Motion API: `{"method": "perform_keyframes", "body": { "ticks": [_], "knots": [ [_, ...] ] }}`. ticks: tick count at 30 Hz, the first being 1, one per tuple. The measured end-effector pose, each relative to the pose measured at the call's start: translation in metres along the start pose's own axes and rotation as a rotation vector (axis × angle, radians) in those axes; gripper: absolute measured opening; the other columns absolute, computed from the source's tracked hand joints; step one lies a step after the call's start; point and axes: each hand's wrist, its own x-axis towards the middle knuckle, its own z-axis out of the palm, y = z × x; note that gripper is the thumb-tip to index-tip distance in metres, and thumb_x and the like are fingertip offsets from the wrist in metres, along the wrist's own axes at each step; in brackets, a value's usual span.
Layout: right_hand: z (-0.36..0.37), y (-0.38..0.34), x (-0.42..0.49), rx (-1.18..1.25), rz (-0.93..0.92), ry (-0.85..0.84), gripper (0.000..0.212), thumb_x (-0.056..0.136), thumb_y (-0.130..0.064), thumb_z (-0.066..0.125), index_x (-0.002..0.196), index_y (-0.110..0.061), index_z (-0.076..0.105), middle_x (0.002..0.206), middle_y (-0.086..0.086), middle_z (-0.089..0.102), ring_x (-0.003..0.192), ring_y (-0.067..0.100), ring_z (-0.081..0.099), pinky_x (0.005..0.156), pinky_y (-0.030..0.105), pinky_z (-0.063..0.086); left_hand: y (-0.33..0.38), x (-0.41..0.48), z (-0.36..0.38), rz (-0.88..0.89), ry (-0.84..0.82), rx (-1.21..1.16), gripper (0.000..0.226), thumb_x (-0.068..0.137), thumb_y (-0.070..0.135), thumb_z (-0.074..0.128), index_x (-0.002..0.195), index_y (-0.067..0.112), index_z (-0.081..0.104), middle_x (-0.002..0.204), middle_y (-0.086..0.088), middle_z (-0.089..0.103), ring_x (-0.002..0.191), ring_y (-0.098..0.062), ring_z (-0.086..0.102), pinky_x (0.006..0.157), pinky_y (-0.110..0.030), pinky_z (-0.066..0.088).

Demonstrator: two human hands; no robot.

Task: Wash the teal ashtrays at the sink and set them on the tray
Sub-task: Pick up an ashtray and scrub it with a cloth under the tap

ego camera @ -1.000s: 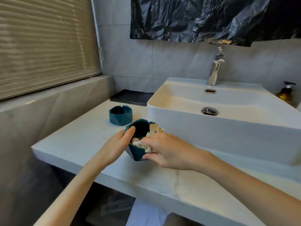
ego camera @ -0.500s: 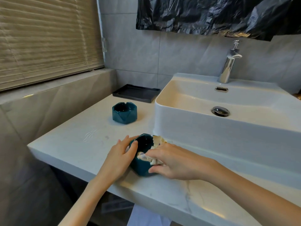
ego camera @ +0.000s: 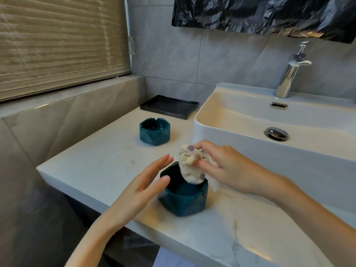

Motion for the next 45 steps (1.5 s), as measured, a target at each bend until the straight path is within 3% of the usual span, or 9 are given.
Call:
{"method": "perform_keyframes", "body": {
  "ticks": [4,9,15,21,27,31,35,38,45],
  "knots": [
    [0.009,-0.010,0.014,-0.279,-0.037,-0.085,0.021,0.090,-0.030,0.054,0.109,-0.033,0.046,0.090,-0.001,0.068,0.079,0.019,0.061,0.070,0.034,0.049,0.004,0.005,0.005,-0.015,-0.022,0.186,0.111,0.052,0.057,0.081,0.142,0.052,0.016,0.135,0.045,0.027,0.120,0.032,0.023,0.089,0.008,0.025],
    [0.035,-0.024,0.033,-0.500,-0.142,-0.133,0.018,0.086,-0.017,0.058,0.095,-0.028,0.069,0.083,-0.001,0.067,0.071,0.016,0.056,0.056,0.023,0.039,-0.007,0.019,0.012,-0.037,-0.017,0.208,0.118,0.042,0.048,0.089,0.142,0.041,0.025,0.125,0.031,0.046,0.117,0.011,0.046,0.089,-0.004,0.040],
    [0.036,-0.010,0.035,-0.113,-0.150,-0.331,0.040,0.083,-0.004,0.055,0.060,-0.037,0.056,0.065,-0.006,0.054,0.065,0.014,0.050,0.064,0.035,0.046,-0.012,0.021,0.013,-0.038,0.025,0.160,0.123,0.035,0.047,0.089,0.142,0.039,0.029,0.125,0.025,0.050,0.115,0.009,0.049,0.091,-0.007,0.042],
    [0.018,-0.005,0.035,-0.133,-0.279,-0.573,0.032,0.080,0.005,0.047,0.063,-0.021,0.053,0.069,-0.005,0.053,0.081,0.028,0.053,0.079,0.048,0.047,-0.010,0.020,0.012,-0.024,0.009,0.189,0.118,0.035,0.054,0.085,0.139,0.036,0.032,0.124,0.024,0.051,0.114,0.009,0.049,0.089,-0.005,0.041],
    [0.028,-0.007,0.036,-0.289,-0.341,-0.471,0.018,0.091,-0.012,0.050,0.082,-0.021,0.063,0.086,-0.004,0.062,0.079,0.014,0.057,0.070,0.038,0.049,-0.010,0.021,0.012,-0.012,0.002,0.202,0.116,0.036,0.057,0.082,0.139,0.036,0.033,0.125,0.024,0.051,0.116,0.006,0.049,0.092,-0.012,0.045],
    [0.030,-0.017,0.036,-0.820,-0.317,-0.413,0.021,0.094,-0.026,0.052,0.115,-0.025,0.055,0.098,0.001,0.050,0.101,0.019,0.050,0.064,0.029,0.035,-0.010,0.020,0.012,-0.006,-0.002,0.192,0.113,0.037,0.057,0.082,0.137,0.035,0.034,0.124,0.020,0.050,0.113,0.004,0.051,0.091,-0.015,0.048],
    [0.028,-0.029,0.033,-1.080,-0.347,-0.374,0.020,0.097,-0.028,0.045,0.109,-0.017,0.056,0.100,0.005,0.060,0.098,0.020,0.048,0.071,0.028,0.027,-0.011,0.019,0.014,-0.001,0.012,0.197,0.111,0.040,0.053,0.086,0.136,0.036,0.033,0.124,0.024,0.049,0.114,0.009,0.048,0.089,-0.006,0.043],
    [0.017,-0.028,0.033,-1.062,-0.234,-0.407,0.014,0.096,-0.026,0.045,0.102,-0.021,0.057,0.098,0.004,0.063,0.083,0.022,0.049,0.072,0.029,0.024,-0.022,0.013,0.004,-0.004,0.128,0.147,0.098,0.056,0.027,0.089,0.136,0.032,0.034,0.122,0.020,0.052,0.113,0.006,0.051,0.098,-0.013,0.043],
    [0.025,-0.002,0.037,-0.667,-0.005,-0.318,0.015,0.096,-0.017,0.042,0.082,-0.023,0.046,0.079,0.000,0.053,0.075,0.027,0.054,0.056,0.033,0.039,-0.023,0.011,0.009,0.066,0.088,0.226,0.114,0.058,0.047,0.085,0.147,0.044,0.013,0.148,0.025,0.023,0.134,0.009,0.027,0.108,-0.017,0.030]
  ]
}}
